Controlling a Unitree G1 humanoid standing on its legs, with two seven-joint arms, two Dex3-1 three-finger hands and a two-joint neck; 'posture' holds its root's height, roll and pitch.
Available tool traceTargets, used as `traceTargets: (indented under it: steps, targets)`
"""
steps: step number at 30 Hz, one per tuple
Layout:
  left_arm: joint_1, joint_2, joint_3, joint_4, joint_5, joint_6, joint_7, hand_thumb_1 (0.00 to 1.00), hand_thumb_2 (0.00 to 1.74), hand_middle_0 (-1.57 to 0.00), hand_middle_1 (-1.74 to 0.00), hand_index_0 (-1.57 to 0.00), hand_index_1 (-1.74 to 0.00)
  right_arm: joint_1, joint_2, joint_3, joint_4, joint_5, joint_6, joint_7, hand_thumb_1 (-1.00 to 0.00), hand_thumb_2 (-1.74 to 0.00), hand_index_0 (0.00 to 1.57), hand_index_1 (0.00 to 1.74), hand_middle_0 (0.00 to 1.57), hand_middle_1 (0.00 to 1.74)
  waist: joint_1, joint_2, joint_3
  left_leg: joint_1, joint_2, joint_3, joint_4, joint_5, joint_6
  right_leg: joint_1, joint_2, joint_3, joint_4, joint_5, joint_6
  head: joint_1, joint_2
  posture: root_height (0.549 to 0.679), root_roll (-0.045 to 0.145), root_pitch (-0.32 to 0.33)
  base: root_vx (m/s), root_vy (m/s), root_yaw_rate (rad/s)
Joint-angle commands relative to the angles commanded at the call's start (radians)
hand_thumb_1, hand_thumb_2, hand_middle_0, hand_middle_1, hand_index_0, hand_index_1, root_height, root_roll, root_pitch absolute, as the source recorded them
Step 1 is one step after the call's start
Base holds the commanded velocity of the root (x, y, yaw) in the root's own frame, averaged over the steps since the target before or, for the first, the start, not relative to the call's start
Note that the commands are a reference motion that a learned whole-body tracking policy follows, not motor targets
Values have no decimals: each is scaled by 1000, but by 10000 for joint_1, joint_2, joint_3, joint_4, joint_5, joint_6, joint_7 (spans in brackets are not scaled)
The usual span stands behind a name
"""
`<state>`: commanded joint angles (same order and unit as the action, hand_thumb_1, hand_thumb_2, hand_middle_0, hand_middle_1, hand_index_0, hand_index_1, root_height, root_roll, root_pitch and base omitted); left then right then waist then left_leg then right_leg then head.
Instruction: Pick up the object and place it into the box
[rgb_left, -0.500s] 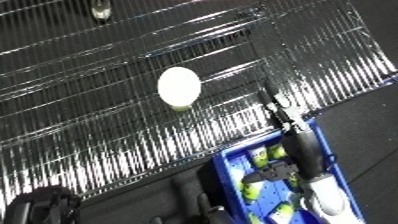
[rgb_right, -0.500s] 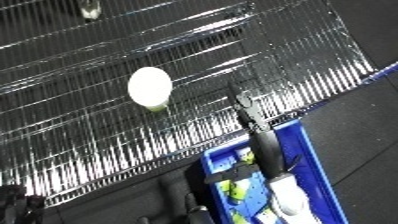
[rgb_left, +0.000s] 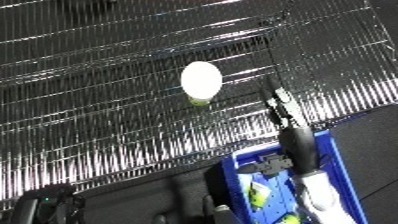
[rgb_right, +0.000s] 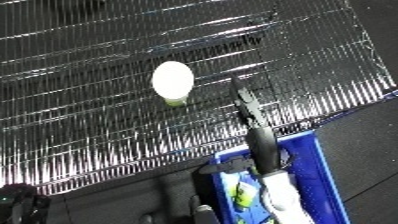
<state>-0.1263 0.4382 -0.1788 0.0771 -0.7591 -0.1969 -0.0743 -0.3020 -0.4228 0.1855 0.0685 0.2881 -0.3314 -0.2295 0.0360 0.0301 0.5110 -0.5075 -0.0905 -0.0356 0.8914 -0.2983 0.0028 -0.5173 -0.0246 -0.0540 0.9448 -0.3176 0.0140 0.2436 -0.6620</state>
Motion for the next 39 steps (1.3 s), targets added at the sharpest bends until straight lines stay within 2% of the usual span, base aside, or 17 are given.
traceTargets:
  steps: [3,7,14,18,28,39]
  targets:
    - [-47,44,-61,-33,-42,39,16,1000,1740,-1570,-1740,-1570,-1740,-217,6,26,159,65,4,-198,0,0,0,0,0,0,27,34,48,-144,-18,13,82,-40,25,-195,-6,-13,134,14,-1,96,-8,614,83,-43,-34,28,70]
    - [-128,149,-301,-88,-138,55,103,1000,1740,-1570,-1740,-1570,-1740,-764,-72,55,643,216,-48,-612,0,0,0,0,0,0,98,109,90,-521,-74,16,465,-183,39,-556,-28,-40,442,-30,2,294,71,609,82,-34,-20,29,42]
    - [-303,205,-559,-13,-351,-68,155,1000,1740,-1570,-1740,-1570,-1740,-1541,-246,164,1240,293,-7,-664,0,0,0,0,0,0,149,231,90,-995,-145,122,949,-477,100,-1060,-16,-29,848,-214,-89,470,253,601,82,-13,-23,48,25]
    - [-335,193,-616,-9,-371,-93,147,1000,1740,-1570,-1740,-1570,-1740,-1737,-334,233,1394,308,29,-649,0,0,0,0,0,0,157,267,90,-1142,-142,167,1075,-587,149,-1285,-10,-7,1009,-277,-118,565,383,597,80,-4,-7,35,25]
    - [-603,230,-807,-19,-394,-5,289,1000,1740,-1570,-1740,-1570,-1740,-2762,-471,554,1992,411,421,-708,0,0,0,0,0,0,290,362,90,-1355,-167,176,1101,-723,249,-1663,-8,-1,1150,-305,-142,965,1035,593,70,19,8,23,58]
    - [-980,272,-1017,-88,-564,9,301,1000,1740,-1570,-1740,-1570,-1740,-4226,-757,804,3060,979,666,-852,0,0,0,0,0,0,517,494,90,-1555,-244,151,1184,-840,352,-1982,-32,-86,1318,-363,-174,1531,1440,588,62,33,14,19,58]
